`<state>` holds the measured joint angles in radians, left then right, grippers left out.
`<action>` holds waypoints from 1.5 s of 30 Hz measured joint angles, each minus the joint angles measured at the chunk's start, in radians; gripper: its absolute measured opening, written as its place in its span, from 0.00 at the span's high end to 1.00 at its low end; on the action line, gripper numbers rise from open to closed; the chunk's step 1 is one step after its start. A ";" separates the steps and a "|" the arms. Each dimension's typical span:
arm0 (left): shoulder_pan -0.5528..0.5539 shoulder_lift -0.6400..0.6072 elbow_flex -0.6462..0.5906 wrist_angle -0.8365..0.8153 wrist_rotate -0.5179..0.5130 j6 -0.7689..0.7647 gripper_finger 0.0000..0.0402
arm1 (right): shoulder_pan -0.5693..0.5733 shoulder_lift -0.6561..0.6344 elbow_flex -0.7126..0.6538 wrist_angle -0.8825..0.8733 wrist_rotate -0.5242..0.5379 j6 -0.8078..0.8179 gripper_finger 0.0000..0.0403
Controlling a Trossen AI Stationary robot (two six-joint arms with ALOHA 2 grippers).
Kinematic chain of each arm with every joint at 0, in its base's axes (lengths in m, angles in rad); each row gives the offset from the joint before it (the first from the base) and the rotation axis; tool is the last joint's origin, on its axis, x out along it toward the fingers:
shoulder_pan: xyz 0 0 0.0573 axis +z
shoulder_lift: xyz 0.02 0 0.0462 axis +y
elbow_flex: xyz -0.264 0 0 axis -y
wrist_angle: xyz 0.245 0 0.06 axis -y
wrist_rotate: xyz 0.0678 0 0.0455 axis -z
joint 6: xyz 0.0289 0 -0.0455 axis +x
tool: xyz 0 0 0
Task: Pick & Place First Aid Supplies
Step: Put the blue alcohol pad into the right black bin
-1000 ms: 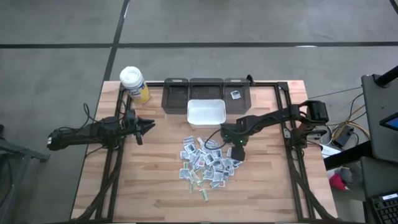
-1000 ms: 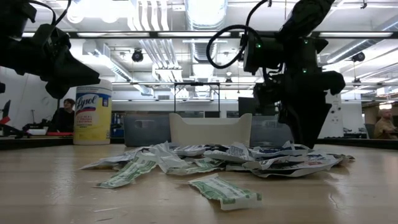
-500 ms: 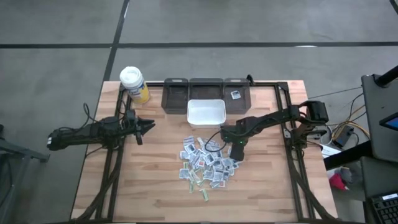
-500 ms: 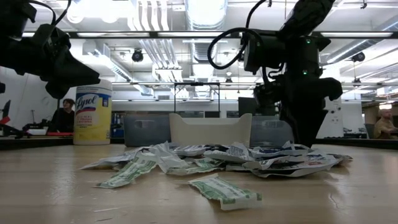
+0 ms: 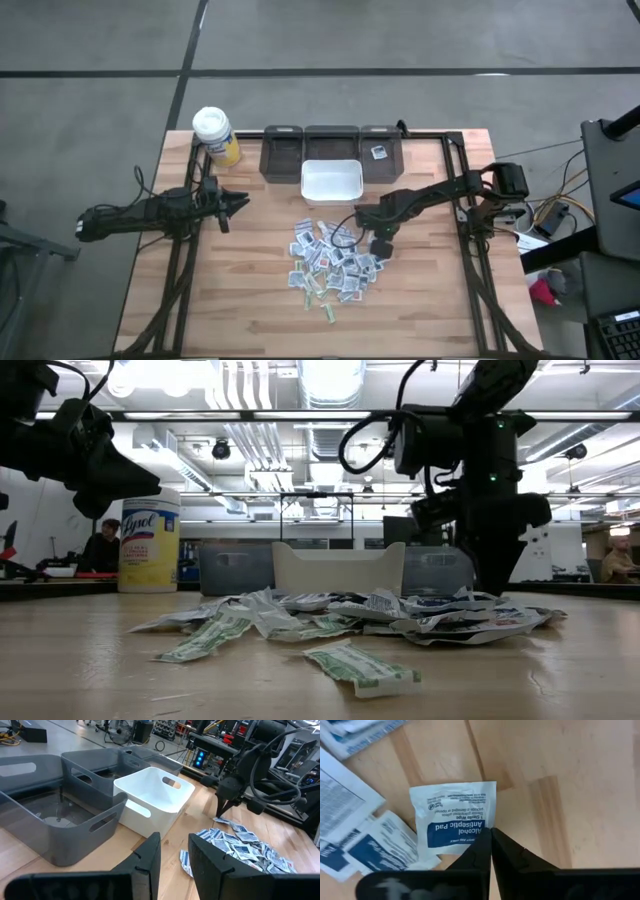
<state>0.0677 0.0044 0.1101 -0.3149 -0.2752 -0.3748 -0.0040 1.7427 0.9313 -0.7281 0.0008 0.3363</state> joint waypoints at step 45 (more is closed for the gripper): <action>0.000 0.000 0.000 0.000 0.000 -0.023 0.77 | -0.027 -0.103 -0.007 -0.045 -0.049 0.027 0.63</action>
<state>0.0677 0.0044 0.1101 -0.3149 -0.2752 -0.3977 -0.0309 1.6394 0.9241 -0.7727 -0.0477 0.3630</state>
